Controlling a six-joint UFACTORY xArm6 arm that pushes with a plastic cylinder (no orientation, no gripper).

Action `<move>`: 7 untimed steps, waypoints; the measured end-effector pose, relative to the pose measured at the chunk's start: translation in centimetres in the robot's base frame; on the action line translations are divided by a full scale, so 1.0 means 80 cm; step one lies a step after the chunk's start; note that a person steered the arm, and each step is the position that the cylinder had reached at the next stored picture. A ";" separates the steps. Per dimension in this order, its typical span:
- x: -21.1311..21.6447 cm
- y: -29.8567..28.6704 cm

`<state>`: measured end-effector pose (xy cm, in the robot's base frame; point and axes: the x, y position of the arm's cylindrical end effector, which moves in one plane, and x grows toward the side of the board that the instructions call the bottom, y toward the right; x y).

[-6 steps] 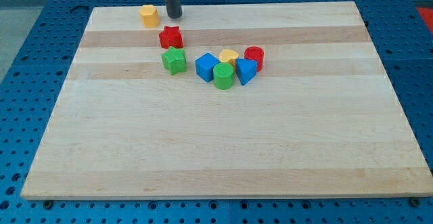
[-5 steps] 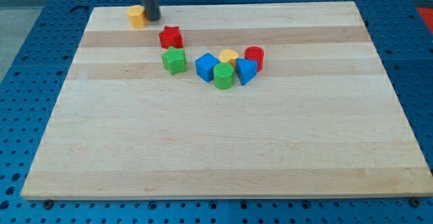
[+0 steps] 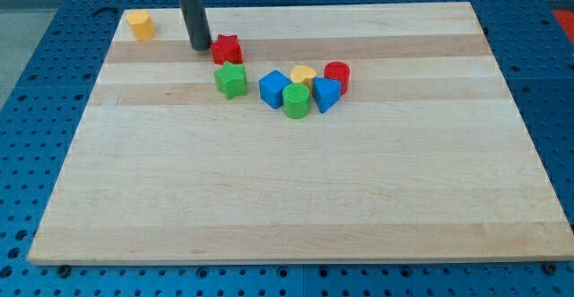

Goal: Point your arm to blue triangle

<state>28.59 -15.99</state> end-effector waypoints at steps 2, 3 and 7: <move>0.051 -0.025; 0.110 -0.046; 0.271 0.223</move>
<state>50.26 1.87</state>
